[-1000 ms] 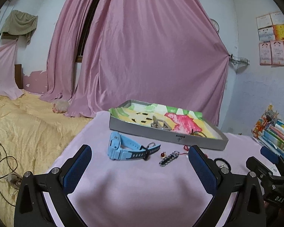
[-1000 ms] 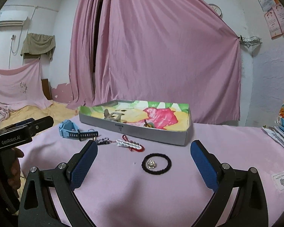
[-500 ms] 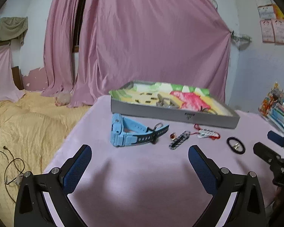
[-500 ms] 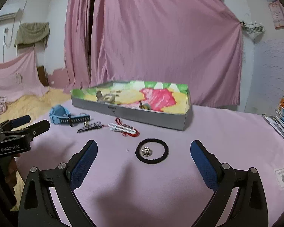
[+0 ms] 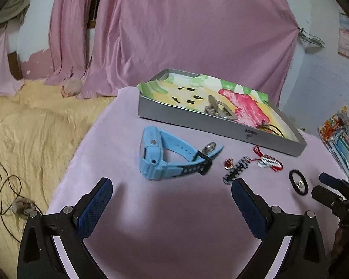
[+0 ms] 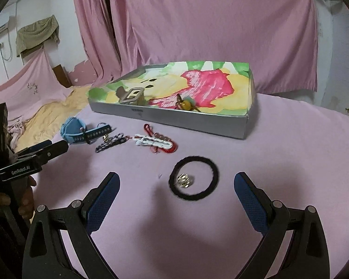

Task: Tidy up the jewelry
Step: 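Grasp the black hair tie with the right gripper while the left grasps the blue watch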

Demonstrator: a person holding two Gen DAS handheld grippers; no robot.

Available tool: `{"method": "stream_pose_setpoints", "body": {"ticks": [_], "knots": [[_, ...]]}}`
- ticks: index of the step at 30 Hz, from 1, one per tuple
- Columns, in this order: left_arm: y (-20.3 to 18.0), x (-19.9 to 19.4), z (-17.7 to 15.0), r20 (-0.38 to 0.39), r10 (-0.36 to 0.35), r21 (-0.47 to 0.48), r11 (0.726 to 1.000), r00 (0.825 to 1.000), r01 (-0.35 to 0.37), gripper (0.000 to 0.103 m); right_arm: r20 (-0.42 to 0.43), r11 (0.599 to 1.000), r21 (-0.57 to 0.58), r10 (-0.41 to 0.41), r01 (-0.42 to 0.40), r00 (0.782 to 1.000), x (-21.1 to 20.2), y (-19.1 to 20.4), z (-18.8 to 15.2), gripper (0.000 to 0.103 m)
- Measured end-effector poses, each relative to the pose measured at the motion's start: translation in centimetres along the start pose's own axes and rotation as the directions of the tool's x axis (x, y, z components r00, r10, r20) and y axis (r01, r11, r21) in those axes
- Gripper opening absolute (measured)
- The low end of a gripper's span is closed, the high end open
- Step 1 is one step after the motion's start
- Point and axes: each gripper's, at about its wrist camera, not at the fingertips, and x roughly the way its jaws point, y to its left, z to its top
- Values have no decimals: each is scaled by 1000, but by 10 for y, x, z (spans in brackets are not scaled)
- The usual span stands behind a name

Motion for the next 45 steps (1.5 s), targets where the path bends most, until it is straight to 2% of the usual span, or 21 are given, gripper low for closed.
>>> {"method": "stream_pose_setpoints", "body": {"ticks": [4, 8, 11, 12, 14, 15, 17, 22, 23, 26, 28, 32, 36, 38, 41, 45], "knots": [[11, 7, 8, -23, -18, -95, 995, 1000, 15, 102, -34, 999, 1, -46, 46, 998, 10, -5, 7, 97], [15, 11, 15, -16, -17, -124, 992, 1000, 15, 102, -46, 999, 26, -42, 43, 998, 14, -15, 13, 96], [15, 15, 20, -18, -15, -127, 992, 1000, 12, 91, -58, 998, 32, -45, 47, 997, 21, -22, 17, 95], [14, 17, 21, -26, -15, -128, 992, 1000, 11, 86, -60, 998, 34, -46, 48, 997, 22, -24, 18, 92], [15, 22, 23, -43, -20, -132, 991, 999, 15, 77, -75, 998, 41, -49, 52, 996, 26, -28, 20, 74], [15, 25, 23, -54, -27, -136, 991, 998, 19, 71, -85, 998, 45, -44, 48, 995, 29, -30, 21, 69], [15, 29, 24, -70, -40, -145, 989, 997, 30, 64, -103, 997, 53, -45, 51, 994, 33, -33, 21, 52], [13, 32, 24, -73, -51, -153, 987, 996, 40, 57, -131, 997, 38, -65, 70, 989, 40, -35, 22, 33], [13, 33, 24, -77, -48, -152, 988, 996, 35, 47, -132, 997, 33, -70, 75, 989, 41, -34, 23, 32], [10, 35, 25, -84, -41, -132, 991, 996, 30, 44, -135, 997, 21, -70, 73, 988, 43, -32, 25, 31], [7, 36, 26, -88, -45, -124, 992, 995, 34, 41, -138, 998, 5, -68, 70, 988, 44, -29, 25, 24], [2, 36, 25, -101, -49, -99, 994, 994, 39, 26, -144, 997, -41, -64, 59, 987, 45, -20, 25, 20], [-10, 35, 21, -107, -63, -58, 997, 992, 57, 25, -151, 996, -78, -51, 39, 987, 45, -11, 25, 16], [-14, 33, 19, -113, -82, -51, 996, 990, 76, 25, -153, 995, -96, -46, 31, 987, 45, -6, 24, 10], [-22, 29, 15, -116, -91, -23, 996, 989, 89, 21, -152, 993, -117, -29, 11, 988, 43, -1, 22, 5], [-33, 25, 9, -115, -123, -4, 992, 986, 124, 20, -146, 990, -139, 1, -22, 989, 40, 5, 18, 5]]}}
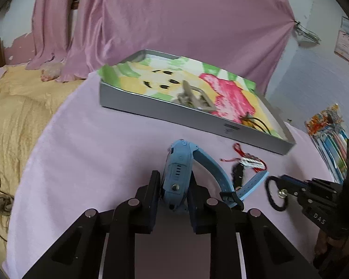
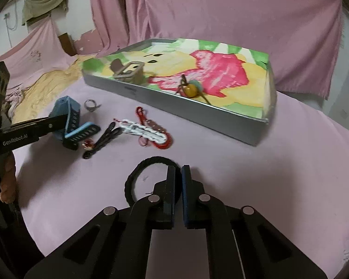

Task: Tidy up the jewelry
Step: 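Grasp the black hair tie with the right gripper while the left grasps the blue watch, then carry the black hair tie into the tray and release while the left drops the watch there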

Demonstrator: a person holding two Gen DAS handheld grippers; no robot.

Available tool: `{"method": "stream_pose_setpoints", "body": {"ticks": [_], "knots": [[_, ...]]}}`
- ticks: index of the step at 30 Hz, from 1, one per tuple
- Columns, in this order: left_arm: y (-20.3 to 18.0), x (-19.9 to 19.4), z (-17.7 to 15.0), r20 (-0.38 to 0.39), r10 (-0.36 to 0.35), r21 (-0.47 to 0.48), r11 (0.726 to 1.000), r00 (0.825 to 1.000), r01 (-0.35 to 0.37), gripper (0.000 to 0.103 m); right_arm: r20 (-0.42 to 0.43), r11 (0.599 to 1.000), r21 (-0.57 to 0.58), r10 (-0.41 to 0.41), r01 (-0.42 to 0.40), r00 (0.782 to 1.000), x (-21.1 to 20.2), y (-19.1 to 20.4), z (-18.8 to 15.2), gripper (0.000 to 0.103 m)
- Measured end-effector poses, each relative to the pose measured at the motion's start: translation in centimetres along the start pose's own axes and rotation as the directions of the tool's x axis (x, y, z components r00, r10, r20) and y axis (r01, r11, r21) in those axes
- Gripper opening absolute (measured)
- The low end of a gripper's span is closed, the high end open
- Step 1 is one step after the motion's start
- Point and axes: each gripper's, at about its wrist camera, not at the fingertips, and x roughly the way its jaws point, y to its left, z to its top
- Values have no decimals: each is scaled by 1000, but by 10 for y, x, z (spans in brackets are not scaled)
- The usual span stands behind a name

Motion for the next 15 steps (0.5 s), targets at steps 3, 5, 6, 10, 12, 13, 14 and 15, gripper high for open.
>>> {"method": "stream_pose_setpoints", "body": {"ticks": [3, 5, 6, 10, 12, 13, 14, 15], "knots": [[-8, -2, -4, 14, -32, 25, 999, 999, 32, 20, 13, 1000, 6, 24, -24, 1000, -2, 1, -4, 5], [-16, -6, -6, 26, -58, 47, 997, 998, 56, 20, 32, 999, 18, 47, -48, 998, -5, 1, -6, 5], [-19, -8, -7, 34, -63, 56, 997, 997, 61, 20, 40, 998, 21, 51, -52, 998, -6, 2, -7, 5], [-24, -16, -5, 62, -74, 59, 996, 995, 71, 20, 102, 997, 28, 68, -72, 992, -20, 4, -6, 5], [-25, -19, -5, 73, -79, 57, 996, 994, 75, 20, 125, 997, 32, 70, -75, 990, -25, 4, -4, 5], [-25, -20, -3, 78, -80, 54, 996, 994, 76, 20, 138, 996, 35, 74, -80, 988, -29, 4, -2, 5], [-25, -21, -2, 84, -81, 51, 996, 993, 76, 20, 151, 996, 38, 77, -84, 985, -32, 3, -1, 5], [-25, -22, -1, 90, -80, 48, 996, 993, 76, 20, 162, 995, 42, 79, -87, 984, -34, 3, 0, 5]]}}
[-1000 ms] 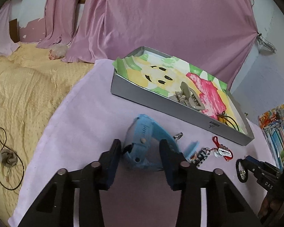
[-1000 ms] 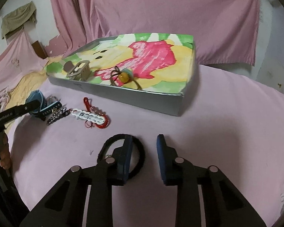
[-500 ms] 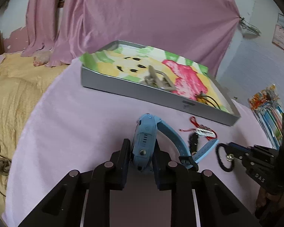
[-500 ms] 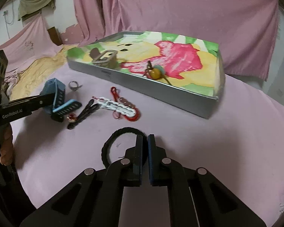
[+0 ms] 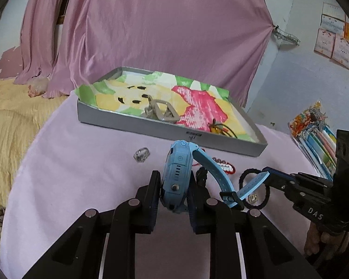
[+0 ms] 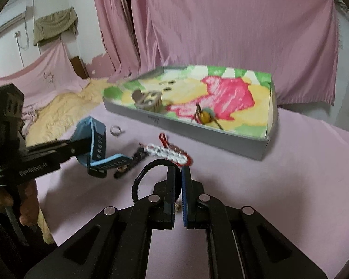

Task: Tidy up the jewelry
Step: 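Carry the black hair tie into the tray and release while the left drops the watch there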

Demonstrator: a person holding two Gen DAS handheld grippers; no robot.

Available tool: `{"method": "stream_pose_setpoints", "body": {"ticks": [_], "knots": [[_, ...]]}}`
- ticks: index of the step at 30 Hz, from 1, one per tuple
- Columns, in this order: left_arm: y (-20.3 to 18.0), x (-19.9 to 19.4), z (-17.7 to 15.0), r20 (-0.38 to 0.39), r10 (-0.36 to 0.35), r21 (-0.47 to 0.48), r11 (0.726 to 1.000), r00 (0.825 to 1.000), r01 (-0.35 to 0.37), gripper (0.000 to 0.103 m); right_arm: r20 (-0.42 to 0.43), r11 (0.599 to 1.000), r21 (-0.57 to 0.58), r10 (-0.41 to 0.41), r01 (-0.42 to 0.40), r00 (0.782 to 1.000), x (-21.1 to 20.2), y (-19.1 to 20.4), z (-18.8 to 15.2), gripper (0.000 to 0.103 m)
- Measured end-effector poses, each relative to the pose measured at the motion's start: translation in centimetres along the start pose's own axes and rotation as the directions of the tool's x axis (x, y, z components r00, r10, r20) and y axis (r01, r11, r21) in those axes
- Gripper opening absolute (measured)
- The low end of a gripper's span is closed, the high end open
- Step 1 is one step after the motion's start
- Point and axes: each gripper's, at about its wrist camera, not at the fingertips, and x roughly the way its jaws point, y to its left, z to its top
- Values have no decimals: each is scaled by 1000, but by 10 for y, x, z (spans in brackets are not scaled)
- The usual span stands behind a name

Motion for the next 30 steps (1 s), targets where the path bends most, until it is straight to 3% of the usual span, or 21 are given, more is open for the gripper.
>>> {"method": "stream_pose_setpoints", "body": {"ticks": [7, 12, 20, 30], "knots": [[5, -1, 22, 63, 6, -43, 999, 998, -4, 20, 118, 998, 53, 26, -32, 993, -12, -6, 22, 5], [11, 9, 49, 112, 30, -50, 998, 993, -24, 20, 194, 997, 82, -7, -9, 981, -9, -10, 46, 5], [33, 37, 93, 106, 100, -83, 992, 989, -92, 20, 143, 988, 156, -32, 9, 989, 35, -23, 77, 5], [53, 75, 96, 28, 129, -121, 985, 991, -125, 20, 67, 983, 172, -76, 63, 995, 82, -25, 81, 5]]}}
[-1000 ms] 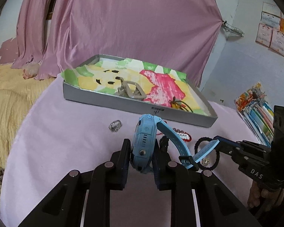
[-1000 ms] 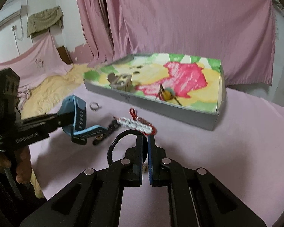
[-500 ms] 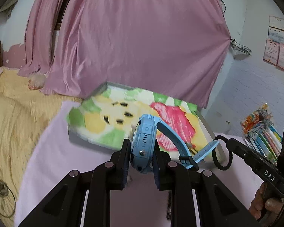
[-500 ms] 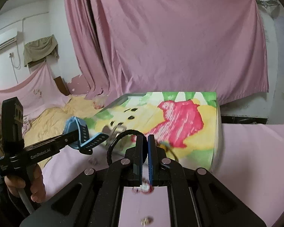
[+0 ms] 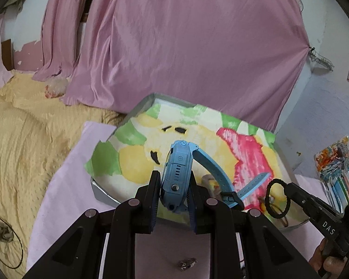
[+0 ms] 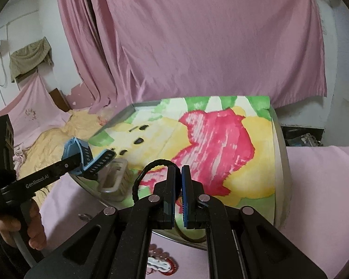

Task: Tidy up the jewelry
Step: 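Carry the black hair tie into the tray and release while the left drops the watch there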

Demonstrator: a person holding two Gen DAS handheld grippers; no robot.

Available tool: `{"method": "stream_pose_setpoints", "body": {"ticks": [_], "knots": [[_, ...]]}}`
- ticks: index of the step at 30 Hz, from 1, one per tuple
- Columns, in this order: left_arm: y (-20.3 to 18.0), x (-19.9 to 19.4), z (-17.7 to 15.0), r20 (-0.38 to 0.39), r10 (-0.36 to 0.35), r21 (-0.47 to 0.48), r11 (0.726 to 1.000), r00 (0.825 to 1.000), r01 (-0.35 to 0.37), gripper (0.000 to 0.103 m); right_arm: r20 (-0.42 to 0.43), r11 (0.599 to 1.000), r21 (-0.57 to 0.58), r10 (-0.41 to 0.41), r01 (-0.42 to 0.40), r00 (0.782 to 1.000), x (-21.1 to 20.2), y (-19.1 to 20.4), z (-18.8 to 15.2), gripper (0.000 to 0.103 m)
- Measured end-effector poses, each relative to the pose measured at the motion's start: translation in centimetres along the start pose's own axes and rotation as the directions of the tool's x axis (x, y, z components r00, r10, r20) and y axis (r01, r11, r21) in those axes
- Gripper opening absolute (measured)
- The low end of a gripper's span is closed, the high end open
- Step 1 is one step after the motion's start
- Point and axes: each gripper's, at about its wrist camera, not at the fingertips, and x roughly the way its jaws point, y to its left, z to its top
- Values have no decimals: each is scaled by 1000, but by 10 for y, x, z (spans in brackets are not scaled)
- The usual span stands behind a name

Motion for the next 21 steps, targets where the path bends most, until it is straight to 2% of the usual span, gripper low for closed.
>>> {"method": "stream_pose_setpoints", "body": {"ticks": [4, 8, 14, 21], "knots": [[3, -1, 0, 21, 34, 6, 999, 999, -34, 19, -21, 1000, 3, -14, 14, 1000, 9, -2, -2, 5], [5, 1, 0, 11, 47, 0, 999, 999, -47, 17, -34, 1000, -3, -14, 14, 999, 13, -2, -3, 5], [5, 6, -1, -15, 38, 1, 999, 999, -38, 17, -50, 1000, -7, -21, 21, 999, 17, -2, -6, 5], [5, 5, -6, -9, 49, 4, 999, 999, -49, 20, -51, 1000, -3, -25, 24, 998, 17, -5, -8, 8]]}}
